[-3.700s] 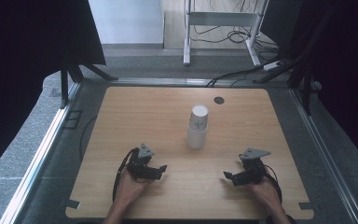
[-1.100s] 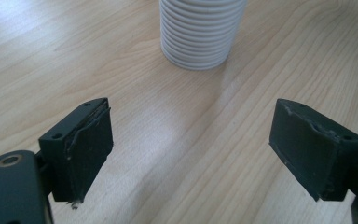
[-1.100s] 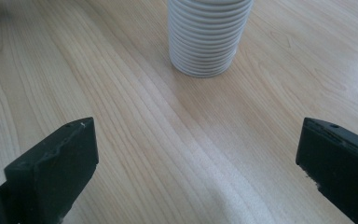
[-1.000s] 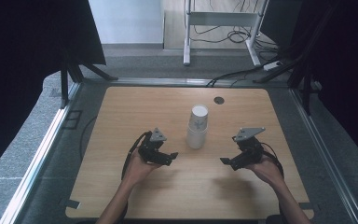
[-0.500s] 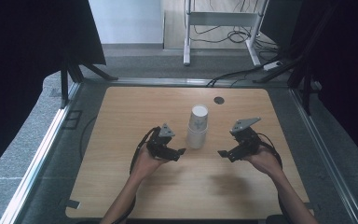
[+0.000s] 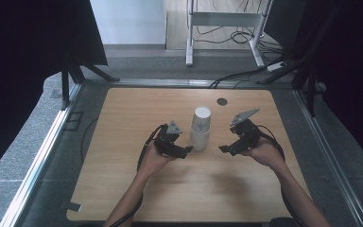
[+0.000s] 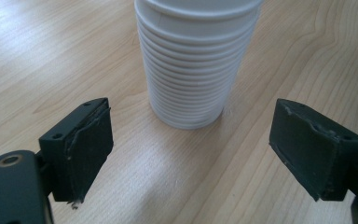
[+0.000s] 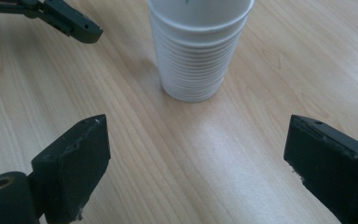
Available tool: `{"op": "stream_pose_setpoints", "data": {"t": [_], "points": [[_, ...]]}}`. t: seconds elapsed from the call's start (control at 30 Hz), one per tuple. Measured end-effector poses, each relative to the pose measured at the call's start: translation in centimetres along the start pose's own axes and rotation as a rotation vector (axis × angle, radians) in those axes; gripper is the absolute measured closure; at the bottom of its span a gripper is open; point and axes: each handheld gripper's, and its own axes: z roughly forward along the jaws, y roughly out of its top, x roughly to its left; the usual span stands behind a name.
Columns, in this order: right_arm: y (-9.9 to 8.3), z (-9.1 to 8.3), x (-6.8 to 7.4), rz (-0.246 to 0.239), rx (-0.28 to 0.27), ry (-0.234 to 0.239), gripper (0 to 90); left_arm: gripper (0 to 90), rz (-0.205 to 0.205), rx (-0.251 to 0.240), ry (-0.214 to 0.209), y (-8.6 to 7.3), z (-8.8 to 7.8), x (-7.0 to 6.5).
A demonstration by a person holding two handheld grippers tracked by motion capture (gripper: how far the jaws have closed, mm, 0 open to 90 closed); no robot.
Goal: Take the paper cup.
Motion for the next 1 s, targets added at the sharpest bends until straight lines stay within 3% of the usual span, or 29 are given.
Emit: {"op": "stream_pose_setpoints", "data": {"t": [0.43,0.73,1.0], "points": [[3.0,-0.4,-0.8,-0.031,0.063,0.025,6.8,13.3,-0.004,-0.010,-0.014,1.4,1.1,-0.1],[5.1,-0.6,-0.9,-0.067,0.126,0.026,13.0,13.3,-0.007,-0.017,-0.016,1.9,1.7,0.0],[6.9,-0.5,-1.2,-0.054,0.180,0.029,13.4,13.4,-0.009,-0.041,-0.016,2.5,1.9,0.1]]}}
